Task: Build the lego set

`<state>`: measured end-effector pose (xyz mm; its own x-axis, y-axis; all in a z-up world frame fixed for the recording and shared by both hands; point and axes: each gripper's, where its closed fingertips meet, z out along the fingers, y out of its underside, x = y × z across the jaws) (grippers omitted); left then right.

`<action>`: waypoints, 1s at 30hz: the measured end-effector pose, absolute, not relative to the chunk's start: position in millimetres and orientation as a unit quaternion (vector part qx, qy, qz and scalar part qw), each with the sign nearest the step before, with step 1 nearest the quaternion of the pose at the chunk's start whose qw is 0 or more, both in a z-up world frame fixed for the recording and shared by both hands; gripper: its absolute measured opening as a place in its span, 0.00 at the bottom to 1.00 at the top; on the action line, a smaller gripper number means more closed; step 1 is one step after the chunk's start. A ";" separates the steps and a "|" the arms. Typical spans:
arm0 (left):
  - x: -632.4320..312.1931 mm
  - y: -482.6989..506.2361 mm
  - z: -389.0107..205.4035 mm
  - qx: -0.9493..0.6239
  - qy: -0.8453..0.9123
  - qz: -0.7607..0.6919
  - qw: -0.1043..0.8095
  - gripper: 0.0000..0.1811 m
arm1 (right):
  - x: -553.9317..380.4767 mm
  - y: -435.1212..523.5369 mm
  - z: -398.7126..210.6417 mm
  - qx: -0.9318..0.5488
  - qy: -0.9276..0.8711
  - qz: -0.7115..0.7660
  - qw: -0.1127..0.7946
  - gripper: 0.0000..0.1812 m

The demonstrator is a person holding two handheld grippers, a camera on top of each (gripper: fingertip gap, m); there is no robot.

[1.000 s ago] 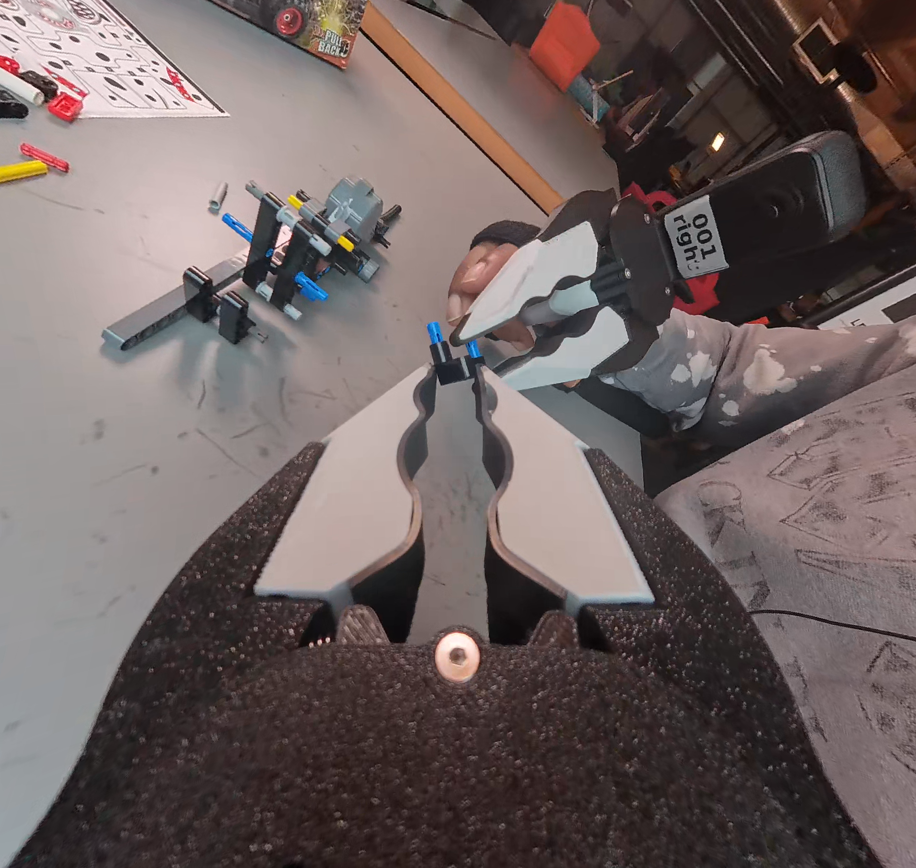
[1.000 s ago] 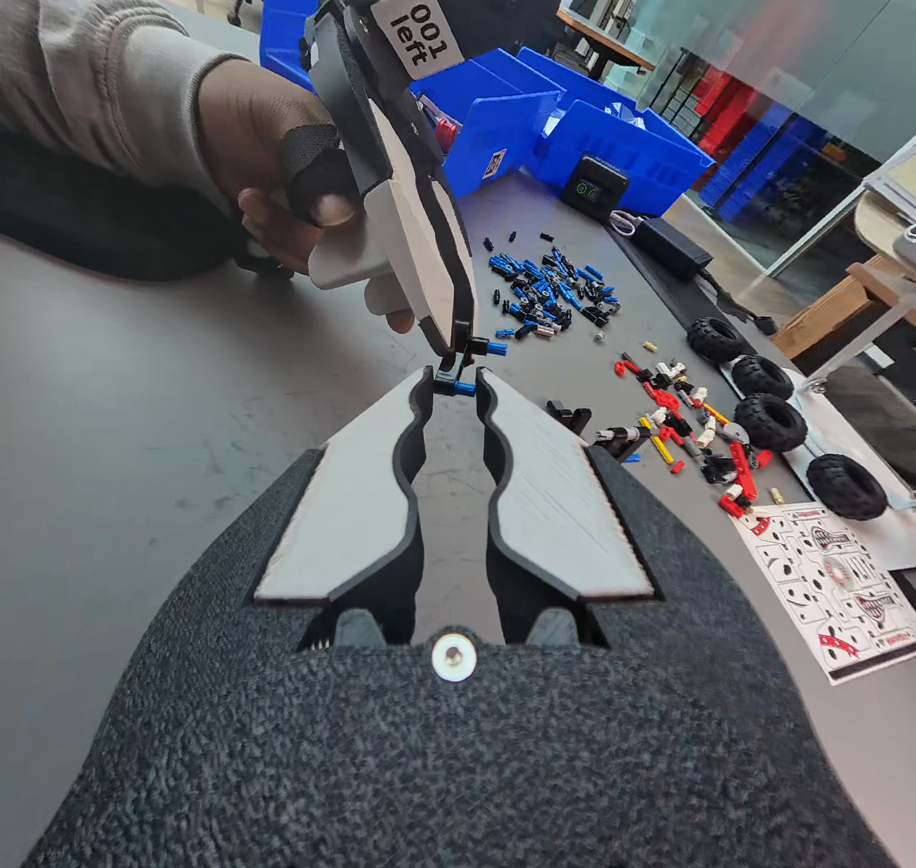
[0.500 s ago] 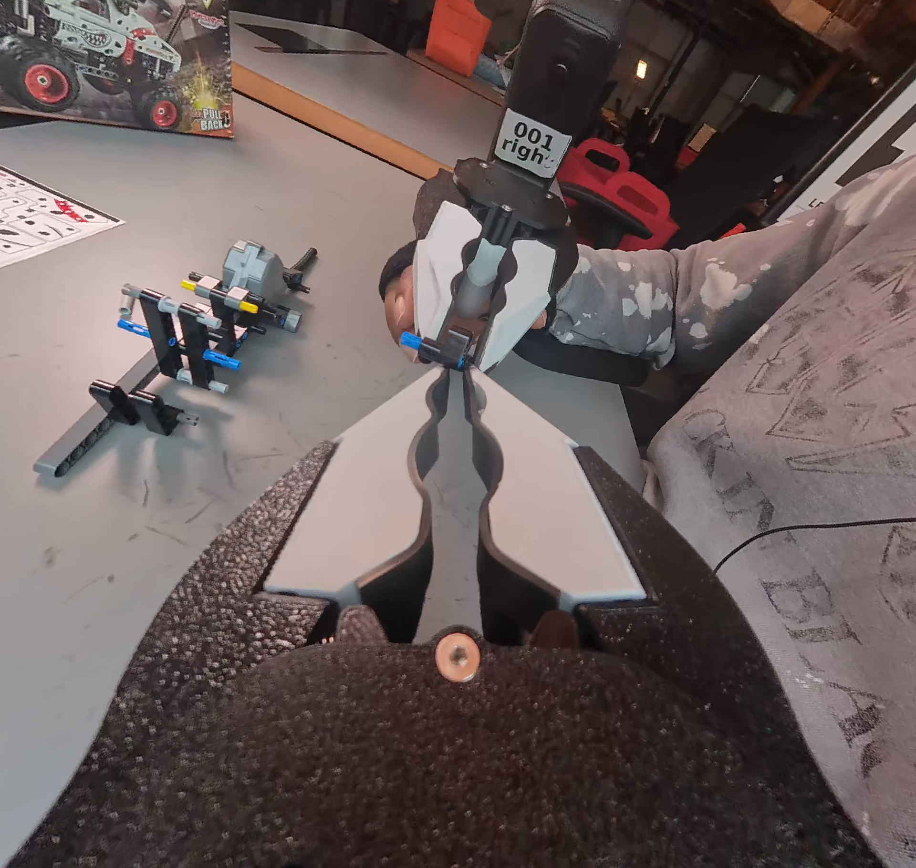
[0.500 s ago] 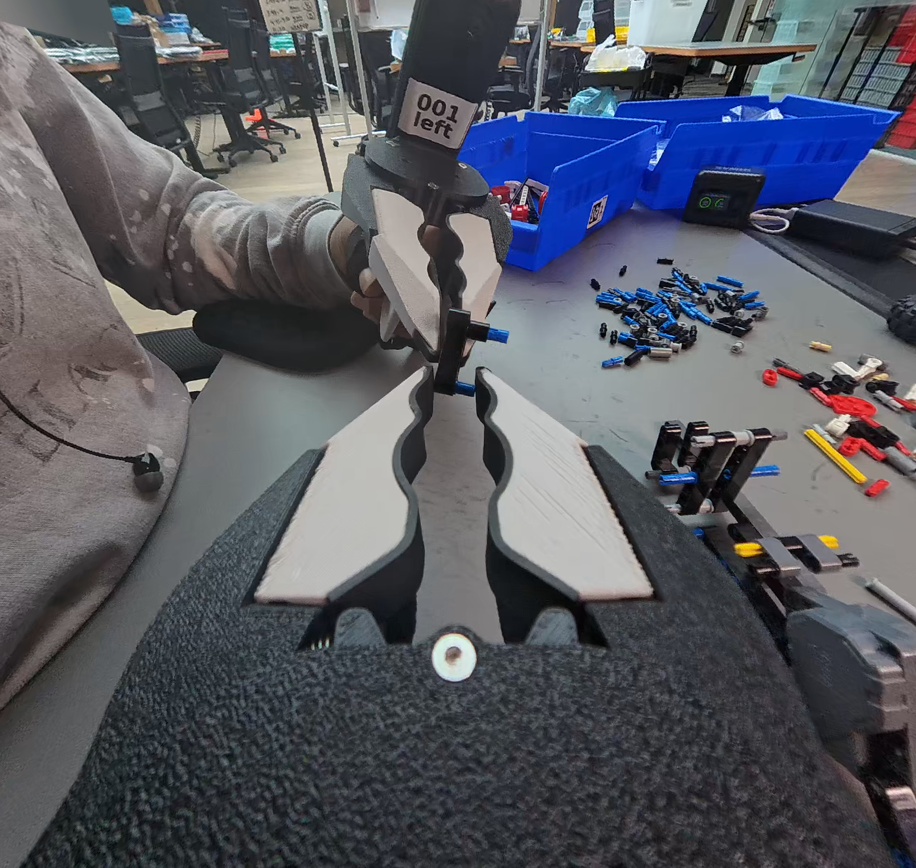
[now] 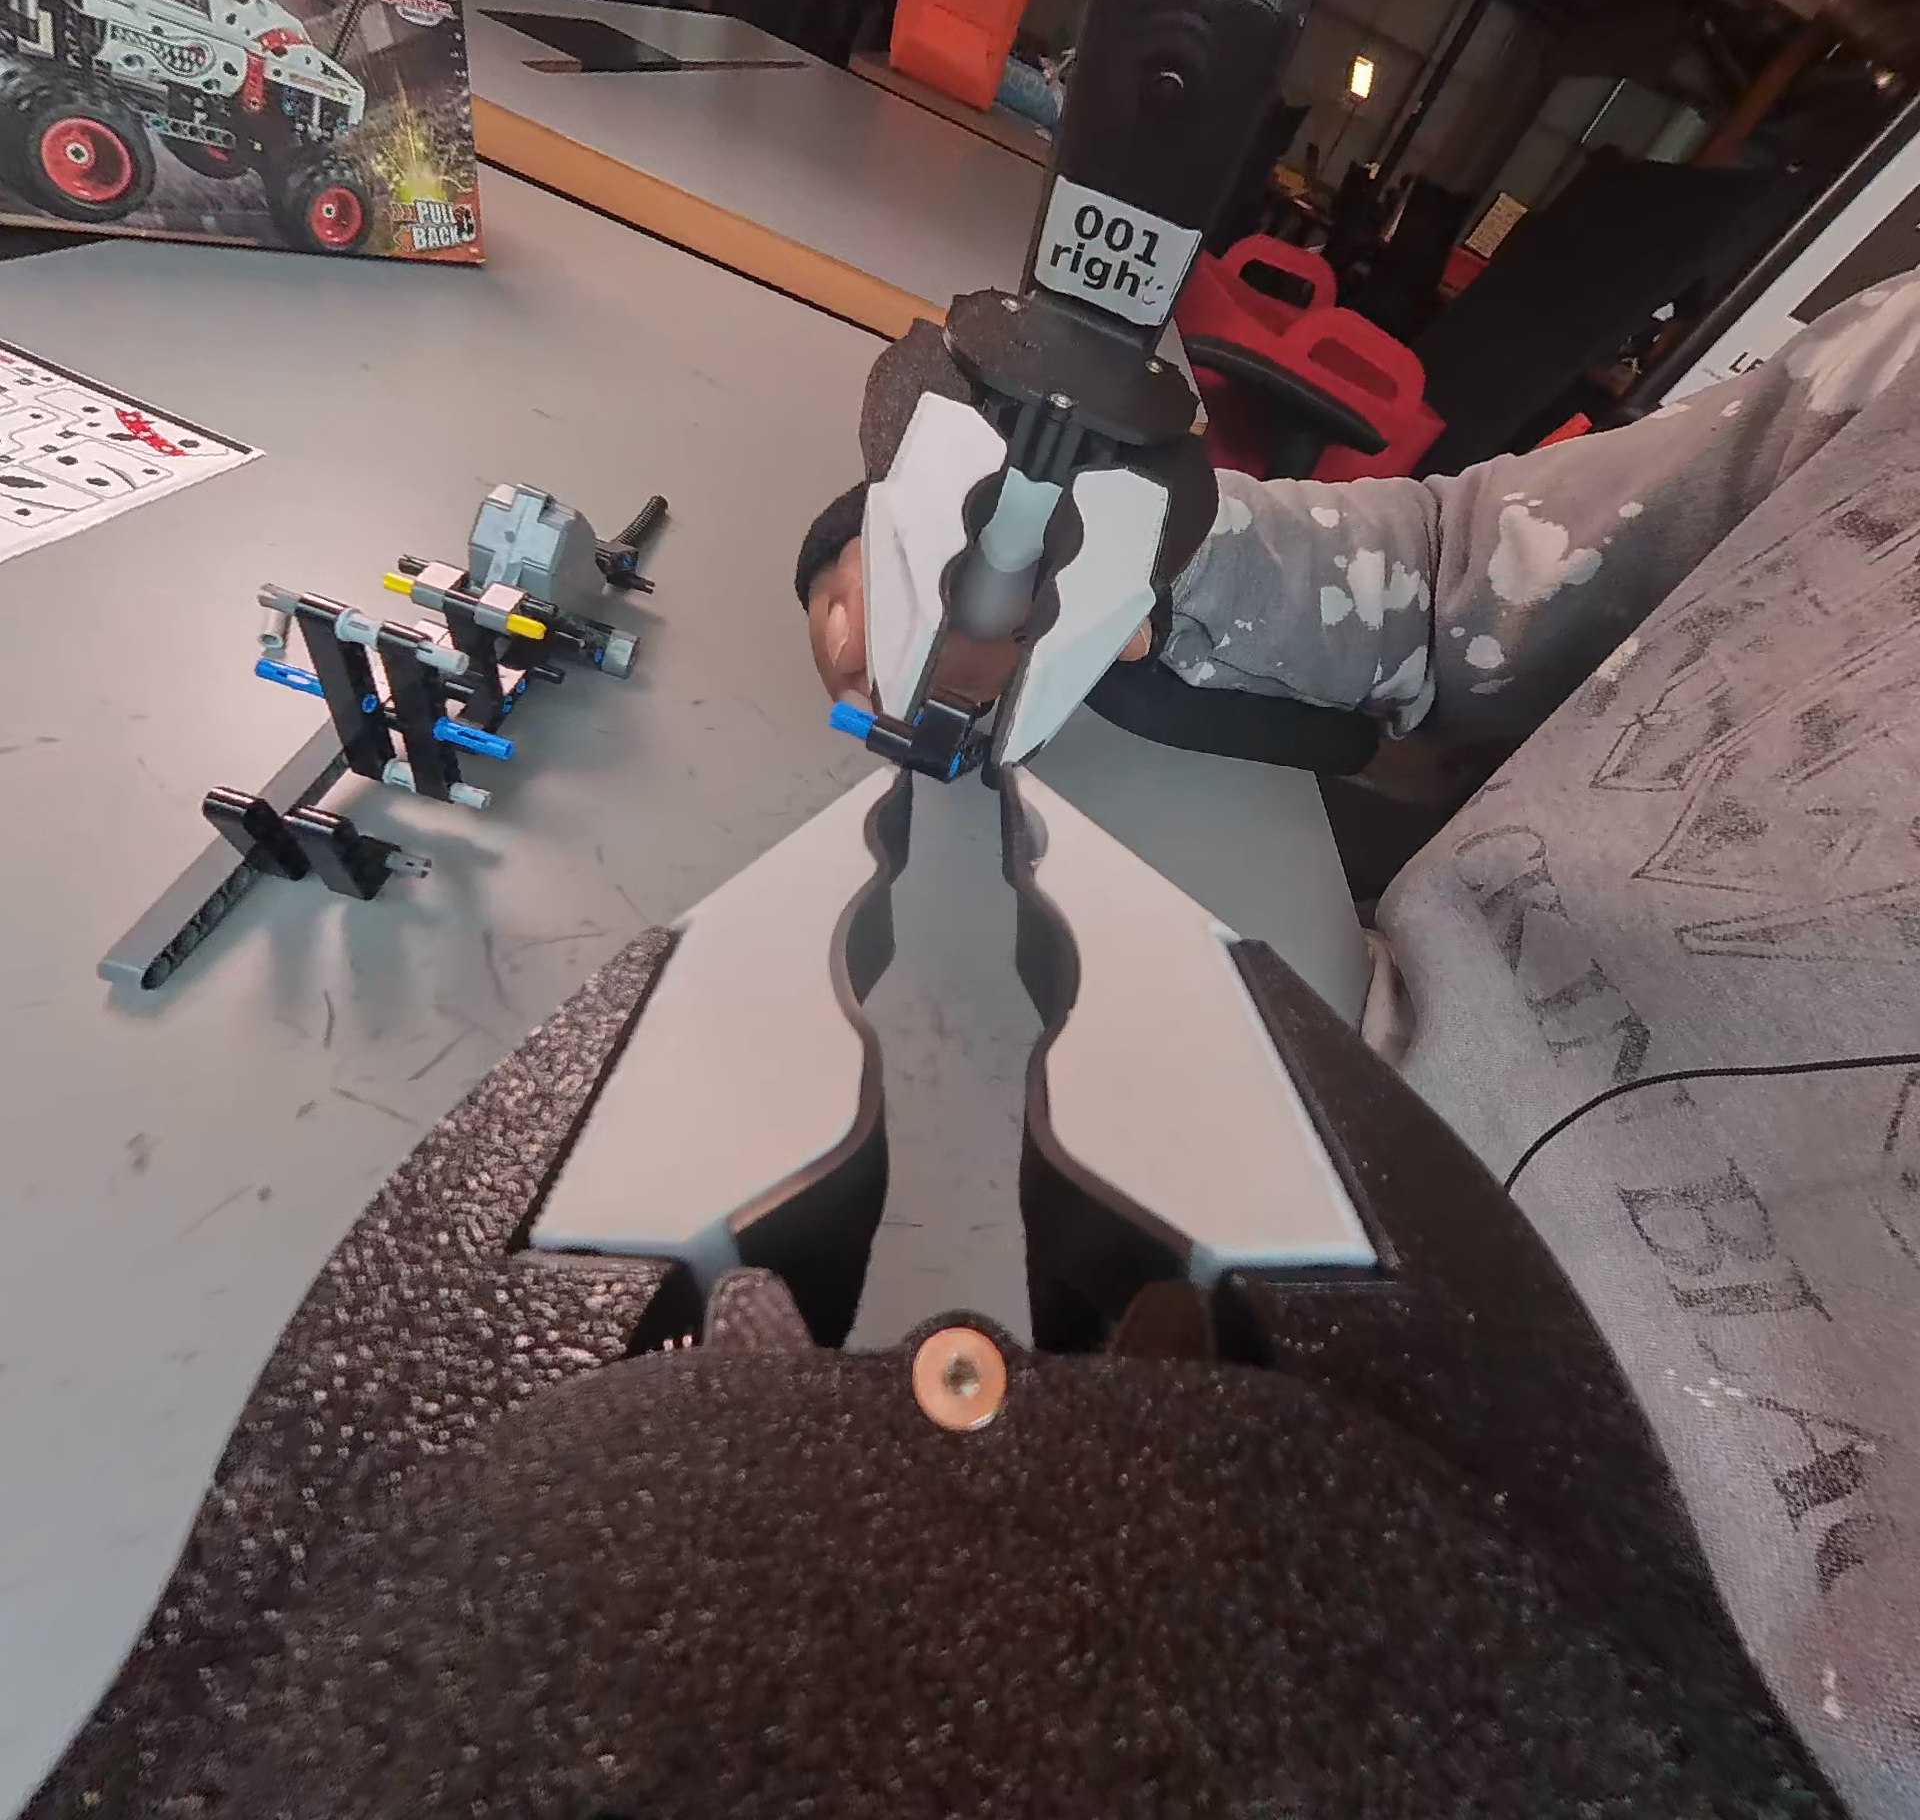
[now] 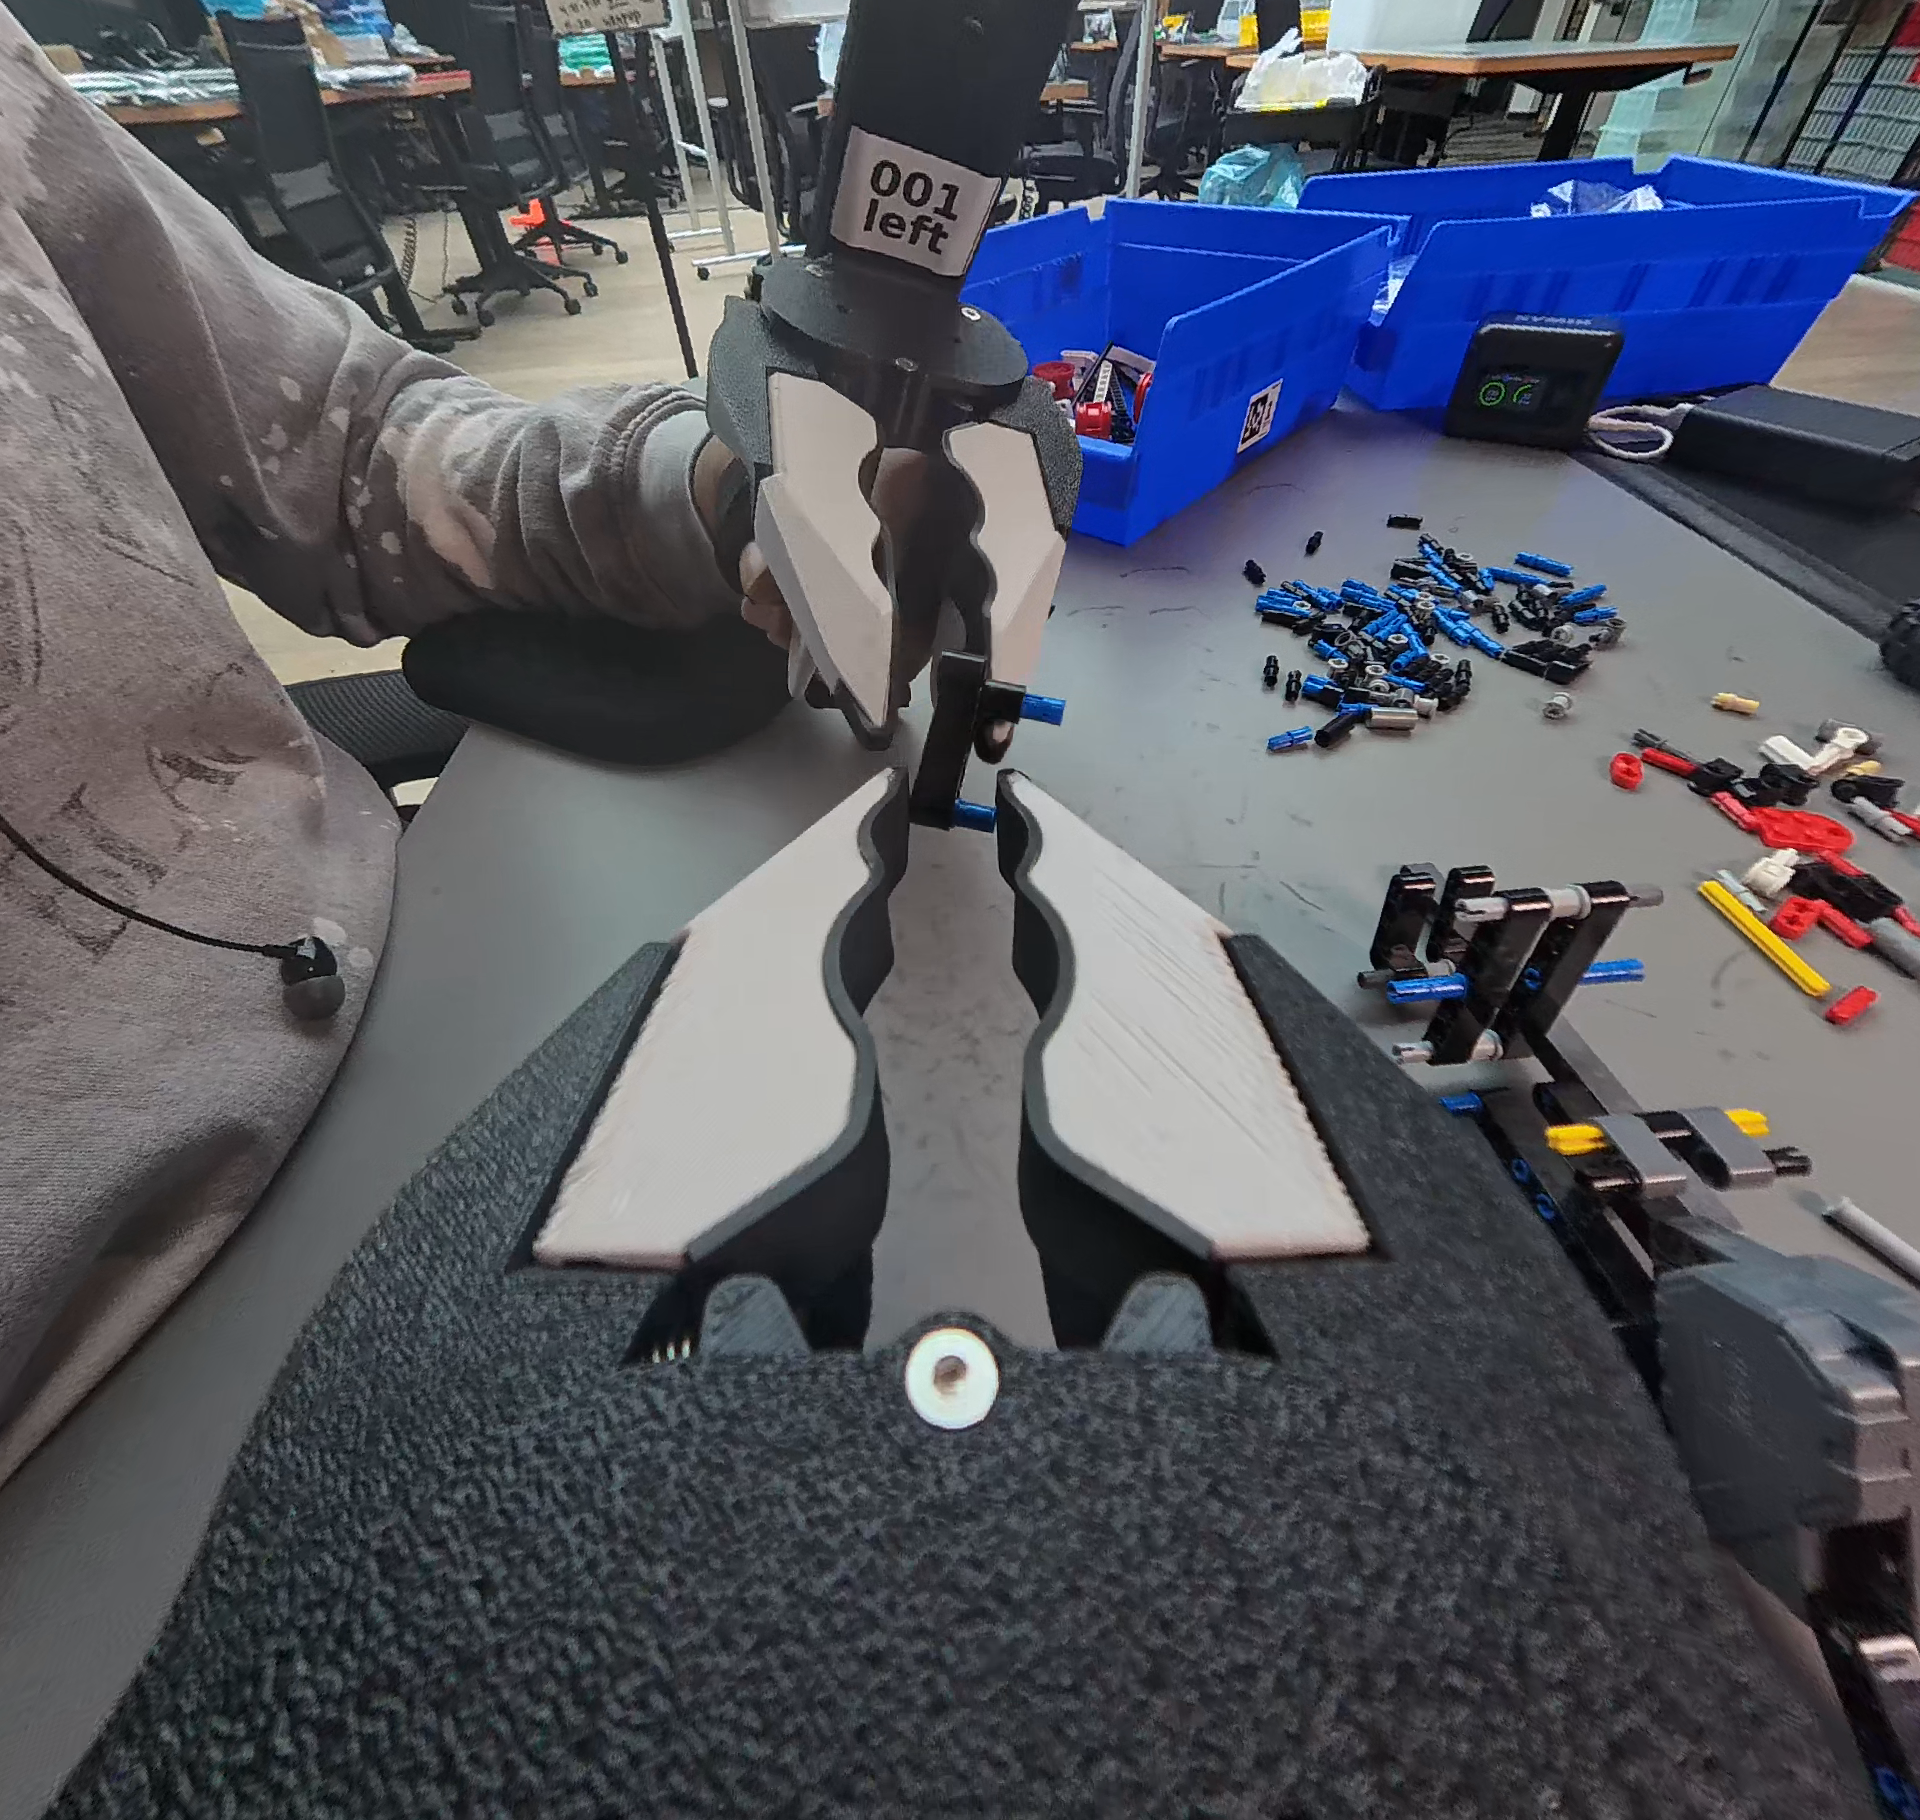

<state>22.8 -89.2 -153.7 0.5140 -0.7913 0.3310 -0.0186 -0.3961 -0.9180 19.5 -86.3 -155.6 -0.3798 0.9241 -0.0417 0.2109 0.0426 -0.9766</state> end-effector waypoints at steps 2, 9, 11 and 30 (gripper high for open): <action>19.2 -87.0 -150.5 -0.727 0.269 -0.409 0.481 0.13 | 20.0 -86.2 -156.4 -0.444 -0.642 0.527 0.336 0.09; 25.4 -92.2 -163.2 -0.739 0.303 -0.386 0.461 0.12 | 21.9 -96.5 -164.2 -0.433 -0.664 0.519 0.318 0.09; 24.9 -92.7 -163.1 -0.739 0.301 -0.392 0.457 0.12 | 21.6 -96.5 -163.2 -0.431 -0.665 0.517 0.324 0.09; 31.2 -99.9 -158.3 -0.727 0.298 -0.433 0.441 0.12 | 24.3 -102.3 -147.1 -0.397 -0.655 0.540 0.349 0.09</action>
